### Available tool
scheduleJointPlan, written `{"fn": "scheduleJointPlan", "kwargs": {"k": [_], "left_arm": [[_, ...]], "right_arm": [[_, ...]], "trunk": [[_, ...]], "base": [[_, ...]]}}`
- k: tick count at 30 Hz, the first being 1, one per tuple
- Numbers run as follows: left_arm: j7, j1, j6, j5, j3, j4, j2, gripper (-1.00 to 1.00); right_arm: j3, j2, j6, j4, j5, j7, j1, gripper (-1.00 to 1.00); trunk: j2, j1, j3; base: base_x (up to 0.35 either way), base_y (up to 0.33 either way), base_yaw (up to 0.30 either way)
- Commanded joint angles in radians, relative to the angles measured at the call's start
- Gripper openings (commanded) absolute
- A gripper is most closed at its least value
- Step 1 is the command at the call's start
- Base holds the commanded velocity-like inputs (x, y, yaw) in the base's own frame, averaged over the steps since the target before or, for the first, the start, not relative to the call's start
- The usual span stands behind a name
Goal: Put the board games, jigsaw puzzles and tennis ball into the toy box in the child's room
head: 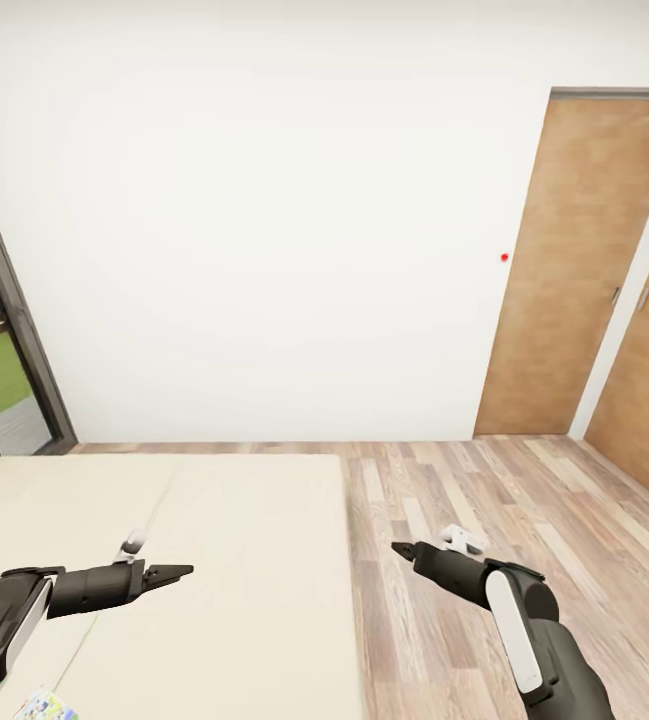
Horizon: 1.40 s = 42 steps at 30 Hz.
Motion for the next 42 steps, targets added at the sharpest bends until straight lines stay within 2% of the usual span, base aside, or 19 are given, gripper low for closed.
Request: {"fn": "scheduleJointPlan", "kwargs": {"k": [1, 9, 42], "left_arm": [[-0.002, 0.000, 0.010, 0.003, 0.000, 0.000, 0.000, 1.00], [-0.002, 0.000, 0.010, 0.003, 0.001, 0.000, 0.000, 1.00], [-0.002, 0.000, 0.010, 0.003, 0.008, 0.000, 0.000, 1.00]], "right_arm": [[-0.007, 0.001, 0.005, 0.000, 0.008, 0.011, -0.001, 1.00], [-0.022, 0.001, 0.006, 0.000, 0.008, 0.013, -0.001, 1.00], [-0.023, 0.002, 0.006, 0.000, 0.009, 0.013, -0.001, 1.00]], "trunk": [[-0.001, 0.000, 0.000], [-0.001, 0.000, 0.000], [-0.001, 0.000, 0.000]], "base": [[0.000, 0.128, -0.133], [0.000, 0.146, -0.059], [0.000, 0.148, -0.002]]}}
